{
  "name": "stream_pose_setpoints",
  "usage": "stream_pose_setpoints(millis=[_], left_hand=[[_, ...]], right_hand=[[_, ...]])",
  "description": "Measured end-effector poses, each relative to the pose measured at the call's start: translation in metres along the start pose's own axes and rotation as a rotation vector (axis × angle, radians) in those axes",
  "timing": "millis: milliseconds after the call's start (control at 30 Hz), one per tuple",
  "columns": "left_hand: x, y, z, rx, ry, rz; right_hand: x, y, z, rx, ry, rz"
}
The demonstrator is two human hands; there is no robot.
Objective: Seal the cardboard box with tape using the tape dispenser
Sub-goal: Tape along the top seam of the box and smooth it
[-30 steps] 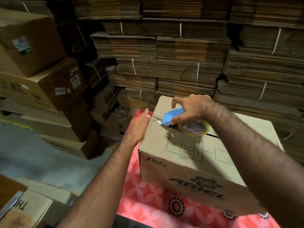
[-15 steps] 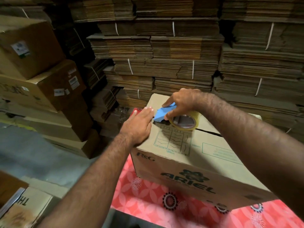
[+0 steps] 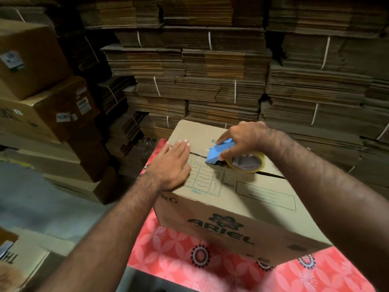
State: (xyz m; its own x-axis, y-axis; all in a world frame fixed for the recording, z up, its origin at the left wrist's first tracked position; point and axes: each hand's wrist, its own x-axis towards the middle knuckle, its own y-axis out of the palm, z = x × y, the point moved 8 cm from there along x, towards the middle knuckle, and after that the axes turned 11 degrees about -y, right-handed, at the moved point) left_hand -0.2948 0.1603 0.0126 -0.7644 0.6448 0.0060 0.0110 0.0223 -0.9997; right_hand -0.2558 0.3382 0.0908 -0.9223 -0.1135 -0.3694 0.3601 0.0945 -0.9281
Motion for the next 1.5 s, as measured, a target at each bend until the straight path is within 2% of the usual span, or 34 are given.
stream_pose_setpoints(millis=[200, 567, 767, 1233, 1500], left_hand=[[0.006, 0.010, -0.043, -0.077, 0.047, 0.048], [0.006, 0.008, -0.038, -0.063, -0.009, 0.058], [0.006, 0.008, -0.038, -0.065, 0.029, 0.031], [0.006, 0.013, -0.045, -0.078, 0.108, 0.074], [0.001, 0.008, -0.104, -0.131, 0.179, 0.115]], right_hand=[[-0.002, 0.002, 0.007, -0.031, 0.003, 0.019], [-0.032, 0.003, 0.000, -0.101, -0.064, -0.030], [-0.075, 0.025, -0.044, -0.068, 0.058, 0.055], [-0.068, 0.021, -0.027, -0.140, 0.233, 0.065], [-0.071, 0.020, -0.022, -0.165, 0.252, 0.059]])
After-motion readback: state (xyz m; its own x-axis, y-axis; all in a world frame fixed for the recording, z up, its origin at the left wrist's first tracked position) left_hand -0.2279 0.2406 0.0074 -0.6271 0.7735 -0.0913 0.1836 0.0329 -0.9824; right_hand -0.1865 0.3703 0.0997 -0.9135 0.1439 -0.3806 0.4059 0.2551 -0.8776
